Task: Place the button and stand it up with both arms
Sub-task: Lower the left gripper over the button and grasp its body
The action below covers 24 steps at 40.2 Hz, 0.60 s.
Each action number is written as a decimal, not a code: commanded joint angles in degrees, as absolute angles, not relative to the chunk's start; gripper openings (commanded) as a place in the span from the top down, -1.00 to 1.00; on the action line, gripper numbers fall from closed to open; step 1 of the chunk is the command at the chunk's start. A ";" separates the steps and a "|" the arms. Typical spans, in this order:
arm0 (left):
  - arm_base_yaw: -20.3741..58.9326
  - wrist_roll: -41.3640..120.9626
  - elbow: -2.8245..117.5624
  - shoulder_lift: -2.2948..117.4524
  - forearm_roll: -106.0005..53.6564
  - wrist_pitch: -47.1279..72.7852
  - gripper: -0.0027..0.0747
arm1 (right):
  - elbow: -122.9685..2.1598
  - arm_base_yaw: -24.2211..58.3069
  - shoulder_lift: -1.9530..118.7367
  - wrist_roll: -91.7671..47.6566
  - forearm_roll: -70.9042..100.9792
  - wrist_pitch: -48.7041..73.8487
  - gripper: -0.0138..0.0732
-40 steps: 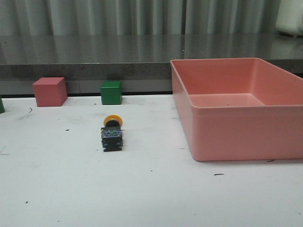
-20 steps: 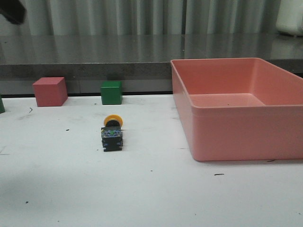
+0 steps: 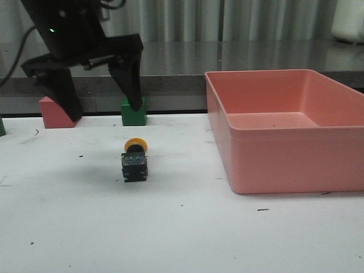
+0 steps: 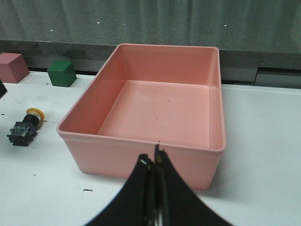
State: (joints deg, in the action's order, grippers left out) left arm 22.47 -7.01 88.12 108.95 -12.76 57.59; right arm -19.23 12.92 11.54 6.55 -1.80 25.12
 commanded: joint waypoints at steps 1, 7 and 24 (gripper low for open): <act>22.89 -8.83 96.53 113.61 -14.14 62.14 -0.78 | -20.84 12.69 12.08 6.05 -2.41 20.27 0.84; 22.89 -11.43 106.09 122.54 -14.14 69.36 -0.77 | -20.84 12.69 12.08 6.05 -2.41 20.27 0.84; 22.89 -11.84 115.08 129.38 -14.14 70.67 -0.26 | -20.84 12.69 12.08 6.05 -2.41 20.27 0.84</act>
State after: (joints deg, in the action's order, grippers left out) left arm 22.47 -11.06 113.16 132.90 -12.86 69.49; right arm -19.23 12.92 11.54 6.55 -1.80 25.12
